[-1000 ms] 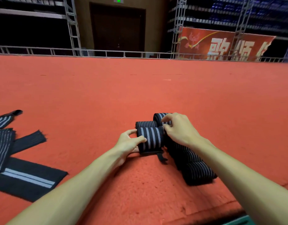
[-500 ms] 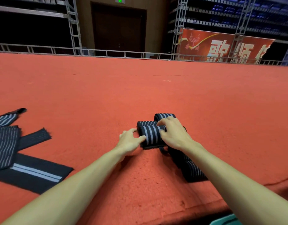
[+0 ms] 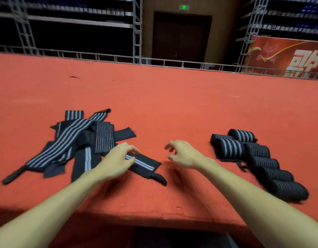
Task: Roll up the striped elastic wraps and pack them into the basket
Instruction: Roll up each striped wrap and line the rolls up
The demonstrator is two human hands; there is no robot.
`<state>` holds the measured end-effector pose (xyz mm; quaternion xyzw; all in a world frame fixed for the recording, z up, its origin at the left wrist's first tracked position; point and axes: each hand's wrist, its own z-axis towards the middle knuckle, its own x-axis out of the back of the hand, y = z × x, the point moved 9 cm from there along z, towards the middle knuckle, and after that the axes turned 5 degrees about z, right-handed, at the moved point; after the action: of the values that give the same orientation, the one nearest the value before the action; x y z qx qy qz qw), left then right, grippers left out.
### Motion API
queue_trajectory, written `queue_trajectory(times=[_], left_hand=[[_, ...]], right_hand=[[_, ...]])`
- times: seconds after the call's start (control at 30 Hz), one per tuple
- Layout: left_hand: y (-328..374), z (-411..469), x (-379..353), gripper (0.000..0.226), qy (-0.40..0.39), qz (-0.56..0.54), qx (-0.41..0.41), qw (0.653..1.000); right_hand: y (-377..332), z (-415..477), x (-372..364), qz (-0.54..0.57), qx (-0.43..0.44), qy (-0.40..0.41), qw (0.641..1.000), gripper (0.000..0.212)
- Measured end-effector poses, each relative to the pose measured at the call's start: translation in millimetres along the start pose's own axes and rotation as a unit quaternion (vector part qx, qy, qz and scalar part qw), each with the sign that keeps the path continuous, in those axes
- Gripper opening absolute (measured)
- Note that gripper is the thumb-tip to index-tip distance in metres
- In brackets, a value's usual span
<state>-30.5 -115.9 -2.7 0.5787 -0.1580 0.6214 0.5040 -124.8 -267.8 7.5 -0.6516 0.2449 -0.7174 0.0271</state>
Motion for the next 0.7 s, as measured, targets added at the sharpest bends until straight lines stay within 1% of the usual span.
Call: queue_trajectory(times=[0.07,0.17,0.23,0.3,0.4,0.5,0.63,0.7], left_hand=[[-36.7,-18.0,7.0,0.025,0.015,0.021,0.031,0.999],[-76.0,-38.8,10.4,0.022,0.054,0.049,0.077,0.994],[-80.3,-43.6,9.2,0.02,0.081,0.056,0.069,0.993],[-73.9,-41.9,6.5,0.021,0.083,0.071,0.051,0.993],[-75.5,-39.8,6.2,0.022,0.089,0.072,0.048,0.992],[-79.8,-40.6,5.0,0.022,0.094,0.066,0.045,0.992],[-78.2,-41.8,6.0,0.023,0.101,0.087,0.04,0.99],[-75.3,-43.0,6.1,0.024,0.101,0.108,0.034,0.988]], right_hand=[[-25.1,12.3,-19.0,0.002,0.013,-0.014,1.0,0.038],[-39.1,27.1,-47.4,0.012,-0.004,-0.026,1.0,0.038],[-39.4,36.4,-63.1,0.009,-0.025,-0.025,0.999,0.04],[-40.8,46.7,-71.6,0.003,-0.046,-0.01,0.999,0.044],[-46.8,60.2,-78.7,0.009,-0.081,0.019,0.997,0.052],[-53.7,68.3,-87.4,0.019,-0.079,0.019,0.997,0.056],[-59.7,67.6,-91.5,0.03,-0.059,-0.019,0.998,0.045],[-62.6,62.1,-84.0,0.033,-0.054,-0.025,0.998,0.041]])
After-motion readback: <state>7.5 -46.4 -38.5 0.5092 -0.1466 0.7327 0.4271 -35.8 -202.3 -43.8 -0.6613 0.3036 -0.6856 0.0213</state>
